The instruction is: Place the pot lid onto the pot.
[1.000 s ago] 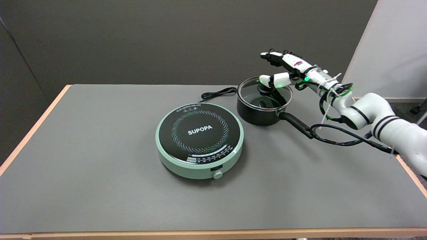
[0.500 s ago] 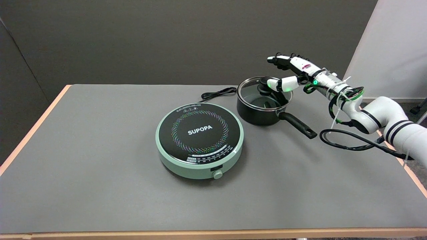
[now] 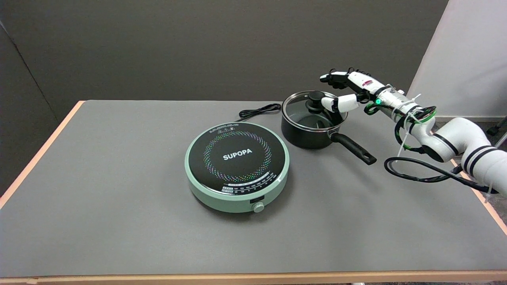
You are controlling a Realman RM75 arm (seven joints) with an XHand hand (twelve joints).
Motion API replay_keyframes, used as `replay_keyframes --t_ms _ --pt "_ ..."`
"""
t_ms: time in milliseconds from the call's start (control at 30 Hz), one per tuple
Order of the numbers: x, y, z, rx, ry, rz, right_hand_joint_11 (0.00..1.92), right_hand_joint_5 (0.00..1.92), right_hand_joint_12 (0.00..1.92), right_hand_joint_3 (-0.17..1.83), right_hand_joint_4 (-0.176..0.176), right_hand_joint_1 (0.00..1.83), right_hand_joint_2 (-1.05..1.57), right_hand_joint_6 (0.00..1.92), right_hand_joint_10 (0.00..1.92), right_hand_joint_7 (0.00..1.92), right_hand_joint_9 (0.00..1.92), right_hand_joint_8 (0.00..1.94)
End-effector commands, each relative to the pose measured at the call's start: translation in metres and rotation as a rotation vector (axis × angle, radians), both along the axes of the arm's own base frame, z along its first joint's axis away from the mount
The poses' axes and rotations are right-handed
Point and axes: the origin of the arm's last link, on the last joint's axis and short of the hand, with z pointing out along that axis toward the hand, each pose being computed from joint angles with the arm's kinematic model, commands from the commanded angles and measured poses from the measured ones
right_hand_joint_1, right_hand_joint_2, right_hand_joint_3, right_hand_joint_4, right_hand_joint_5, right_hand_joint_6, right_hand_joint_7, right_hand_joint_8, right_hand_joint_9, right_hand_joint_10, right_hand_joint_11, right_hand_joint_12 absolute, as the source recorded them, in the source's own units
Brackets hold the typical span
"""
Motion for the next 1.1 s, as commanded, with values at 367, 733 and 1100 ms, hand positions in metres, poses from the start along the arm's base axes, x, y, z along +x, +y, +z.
replay_keyframes --t_ms 367,733,1100 --pt "-0.007 0.049 0.060 -0.158 -0.032 -0.002 0.35 0.44 0.64 0.93 0.118 0.55 0.52 0.19 0.28 0.48 0.49 0.17" --pt "-0.009 0.069 0.076 -0.196 -0.052 0.022 0.36 0.44 0.67 0.91 0.111 0.51 0.53 0.19 0.29 0.51 0.51 0.17" --pt "0.005 0.103 0.114 -0.321 -0.286 0.250 0.39 0.44 0.75 0.84 0.098 0.49 0.58 0.19 0.30 0.56 0.56 0.19"
